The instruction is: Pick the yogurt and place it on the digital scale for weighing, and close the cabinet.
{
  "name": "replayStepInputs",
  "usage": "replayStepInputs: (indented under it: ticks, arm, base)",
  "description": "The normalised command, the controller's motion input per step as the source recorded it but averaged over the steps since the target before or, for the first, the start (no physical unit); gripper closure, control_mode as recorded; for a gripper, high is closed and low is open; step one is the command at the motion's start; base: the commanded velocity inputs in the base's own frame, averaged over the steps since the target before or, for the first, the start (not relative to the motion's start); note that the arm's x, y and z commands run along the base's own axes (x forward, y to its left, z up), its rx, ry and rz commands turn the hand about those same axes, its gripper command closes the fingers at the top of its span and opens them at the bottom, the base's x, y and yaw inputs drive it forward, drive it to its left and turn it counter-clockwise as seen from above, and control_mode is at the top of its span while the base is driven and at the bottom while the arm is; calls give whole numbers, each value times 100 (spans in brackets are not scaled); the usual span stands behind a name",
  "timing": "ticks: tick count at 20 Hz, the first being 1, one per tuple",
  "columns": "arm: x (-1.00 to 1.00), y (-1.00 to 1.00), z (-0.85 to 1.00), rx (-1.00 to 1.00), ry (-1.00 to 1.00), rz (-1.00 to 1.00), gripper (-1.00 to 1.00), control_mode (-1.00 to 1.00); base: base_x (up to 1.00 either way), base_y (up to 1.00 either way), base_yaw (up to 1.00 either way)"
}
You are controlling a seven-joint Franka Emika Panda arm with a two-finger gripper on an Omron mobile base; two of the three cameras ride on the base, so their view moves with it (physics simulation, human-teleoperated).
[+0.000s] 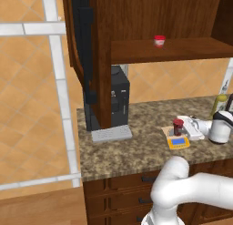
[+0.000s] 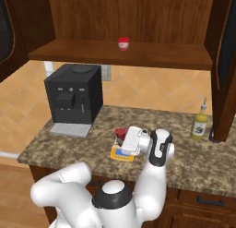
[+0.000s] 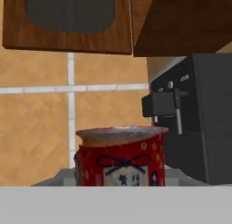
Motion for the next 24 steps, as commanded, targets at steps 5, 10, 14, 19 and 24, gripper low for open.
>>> replayStepInputs:
  ticks: [5, 10, 14, 19, 24]
  arm:
    - [32, -2, -13, 0, -4, 0, 100, -100]
    - [39, -8, -27, 0, 0, 0, 100, -100]
    - [36, -8, -49, 0, 0, 0, 100, -100]
    - [7, -13, -48, 0, 0, 0, -100, -100]
    - [-1, -7, -35, 0, 0, 0, -100, -100]
  base:
    - [0, 0, 0]
    - [0, 0, 0]
    - [0, 0, 0]
    - [0, 0, 0]
    - [0, 0, 0]
